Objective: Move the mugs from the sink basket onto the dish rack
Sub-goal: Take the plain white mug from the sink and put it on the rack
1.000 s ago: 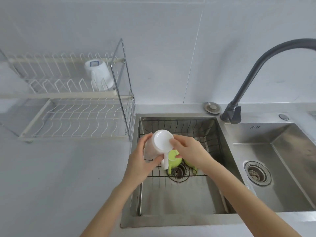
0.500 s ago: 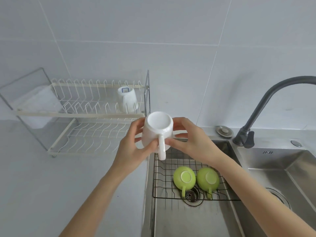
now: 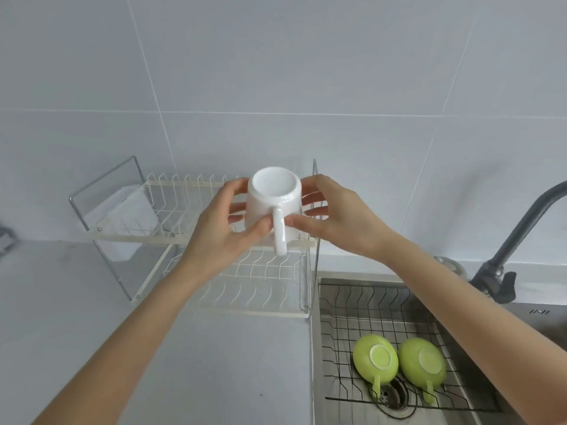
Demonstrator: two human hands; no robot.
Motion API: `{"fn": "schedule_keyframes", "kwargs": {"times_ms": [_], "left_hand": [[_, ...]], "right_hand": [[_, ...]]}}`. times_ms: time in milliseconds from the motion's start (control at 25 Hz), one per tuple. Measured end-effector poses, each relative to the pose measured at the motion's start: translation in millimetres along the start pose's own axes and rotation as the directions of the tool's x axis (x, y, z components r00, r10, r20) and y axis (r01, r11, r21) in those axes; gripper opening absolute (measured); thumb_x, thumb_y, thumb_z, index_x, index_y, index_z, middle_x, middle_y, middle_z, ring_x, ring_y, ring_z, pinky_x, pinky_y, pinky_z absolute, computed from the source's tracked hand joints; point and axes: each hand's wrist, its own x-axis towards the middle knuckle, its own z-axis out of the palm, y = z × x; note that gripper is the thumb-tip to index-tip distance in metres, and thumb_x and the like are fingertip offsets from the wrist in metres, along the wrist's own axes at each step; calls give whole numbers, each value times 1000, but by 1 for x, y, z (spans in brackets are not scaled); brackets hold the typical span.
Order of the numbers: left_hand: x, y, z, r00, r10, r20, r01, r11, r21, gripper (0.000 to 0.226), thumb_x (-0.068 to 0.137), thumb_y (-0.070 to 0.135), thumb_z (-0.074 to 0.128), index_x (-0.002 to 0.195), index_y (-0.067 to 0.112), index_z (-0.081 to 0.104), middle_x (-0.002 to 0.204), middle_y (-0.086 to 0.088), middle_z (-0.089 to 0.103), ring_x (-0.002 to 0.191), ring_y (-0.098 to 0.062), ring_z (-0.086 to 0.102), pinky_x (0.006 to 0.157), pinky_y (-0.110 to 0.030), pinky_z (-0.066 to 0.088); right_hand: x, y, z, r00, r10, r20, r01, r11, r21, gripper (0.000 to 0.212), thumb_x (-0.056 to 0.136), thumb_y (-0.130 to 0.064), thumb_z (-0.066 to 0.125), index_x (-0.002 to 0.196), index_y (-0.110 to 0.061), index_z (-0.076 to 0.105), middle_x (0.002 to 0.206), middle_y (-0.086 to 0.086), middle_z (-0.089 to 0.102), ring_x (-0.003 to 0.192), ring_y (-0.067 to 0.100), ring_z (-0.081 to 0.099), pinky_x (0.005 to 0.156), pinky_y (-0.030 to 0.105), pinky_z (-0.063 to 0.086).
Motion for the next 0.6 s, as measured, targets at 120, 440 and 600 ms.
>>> {"fn": "schedule_keyframes", "kwargs": {"times_ms": [120,440,600], "left_hand": [[23,-10,-28,1000,-6,6,6,1000,-2,48,56,53,60,100,48,42,112,32,50,107,-12,58,92,-31,49],[76,-60,-79,991,-128,50,120,983,136,69,51,58,61,113,30,47,107,15,57,98,-5,55,83,-23,46],[98,-88,-91,973,-208,98,187,963,193,62,68,35,71,122,18,47,116,5,54,105,-17,55,87,-30,45]], "right_hand": [[33,-11,12,1000,-13,17,14,999,-37,48,80,-23,68,122,-8,47,125,6,55,106,16,57,87,23,51],[116,-14,51,989,32,146,-8,986,-165,64,81,-26,67,134,-10,35,127,10,54,107,24,59,94,33,48],[154,-4,71,970,62,236,4,962,-272,70,81,-28,67,137,-11,29,127,12,54,112,27,55,92,32,44]]}}
